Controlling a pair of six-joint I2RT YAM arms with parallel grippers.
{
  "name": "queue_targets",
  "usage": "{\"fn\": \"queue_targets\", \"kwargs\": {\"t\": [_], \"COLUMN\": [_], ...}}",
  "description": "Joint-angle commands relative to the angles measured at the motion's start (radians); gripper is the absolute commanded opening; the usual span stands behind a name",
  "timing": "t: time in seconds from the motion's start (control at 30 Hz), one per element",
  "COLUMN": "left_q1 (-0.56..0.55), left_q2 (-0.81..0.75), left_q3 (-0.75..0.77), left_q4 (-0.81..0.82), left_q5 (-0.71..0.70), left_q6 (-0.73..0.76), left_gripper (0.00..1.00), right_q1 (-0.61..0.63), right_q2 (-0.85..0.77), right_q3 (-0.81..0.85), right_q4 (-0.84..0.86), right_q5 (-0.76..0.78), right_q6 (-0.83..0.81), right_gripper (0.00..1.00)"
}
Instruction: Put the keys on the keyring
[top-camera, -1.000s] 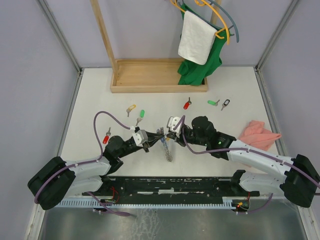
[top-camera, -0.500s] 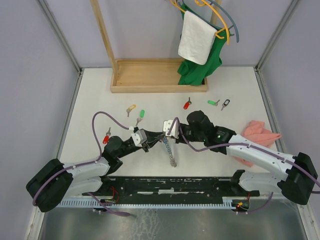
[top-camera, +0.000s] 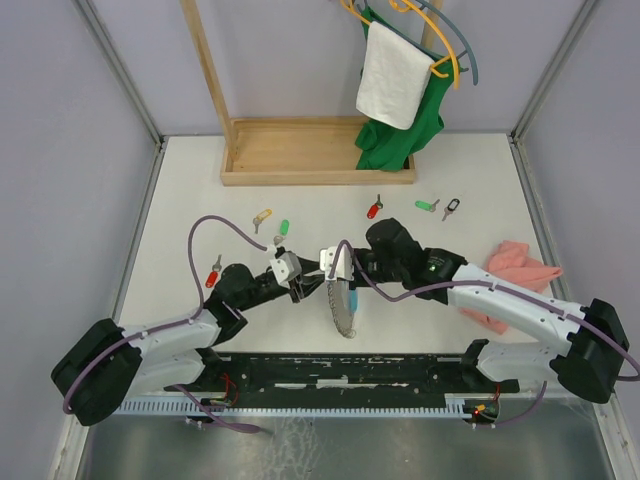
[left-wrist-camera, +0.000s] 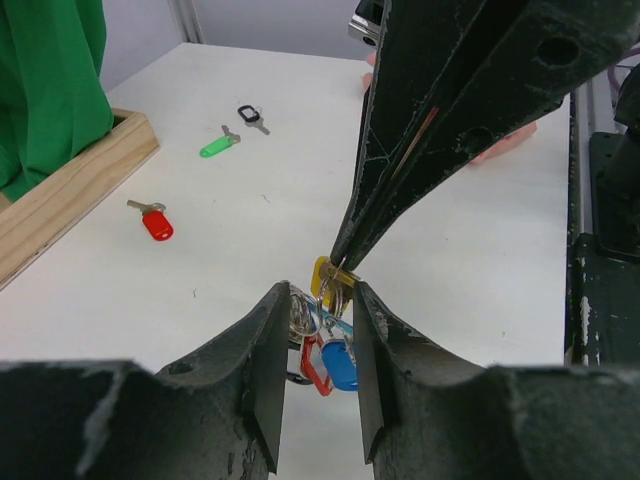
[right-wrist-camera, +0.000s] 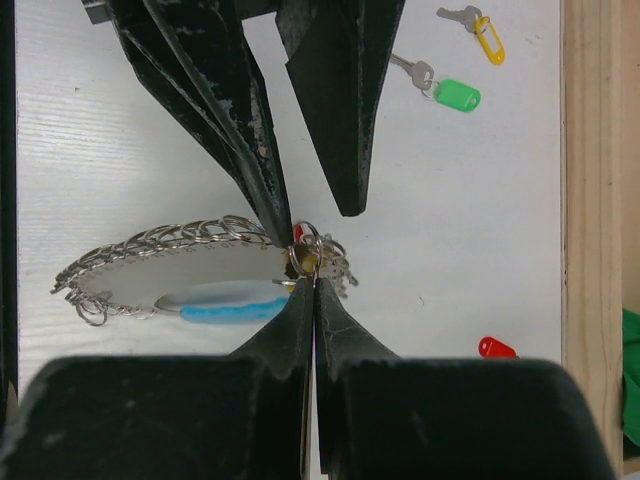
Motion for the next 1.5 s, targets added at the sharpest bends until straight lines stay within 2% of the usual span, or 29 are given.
{"fn": "queue_targets", "kwargs": {"t": [0.0,0.23,0.83,1.03,1.23,1.47], "left_q1": [0.002,0.002,0.008,0.023,0.028,0.03], "left_q2": [0.01,0.039,0.108,0.12,0.127,0.097], "left_q3": [0.069,0.096,0.121,0.134,0.15,0.13], "left_q4": [-0.045,-0.093,-0.076,-0.079,-0.096,-0.083], "left_q5": [0.021,0.05,0.118,0.162,0.182,0.123], "left_q6": [-0.026,-0.022,0.057,0.061,0.055,0.014], "left_gripper": [0.38,0.37,0.36,0.28,0.03,0.03], "right_q1": [0.01,0.011,0.013,0.013,0.014,0.013], "right_q2": [0.004,0.01,-0.001,-0.003,-0.004,-0.044], "right_q3": [0.068,0.079,0.094,0.102,0.107,0.064], "right_q4": [0.002,0.003,-0.036,-0.054,-0.078,-0.108], "right_q5": [0.002,-0.006,-0.043,-0.059,-0.055,0.063], "right_q6": [-0.049,-0.063,-0.106,-0.121,-0.125,-0.091], "right_gripper": [0.01,0.01,0.01,0.01,0.01,0.01]}}
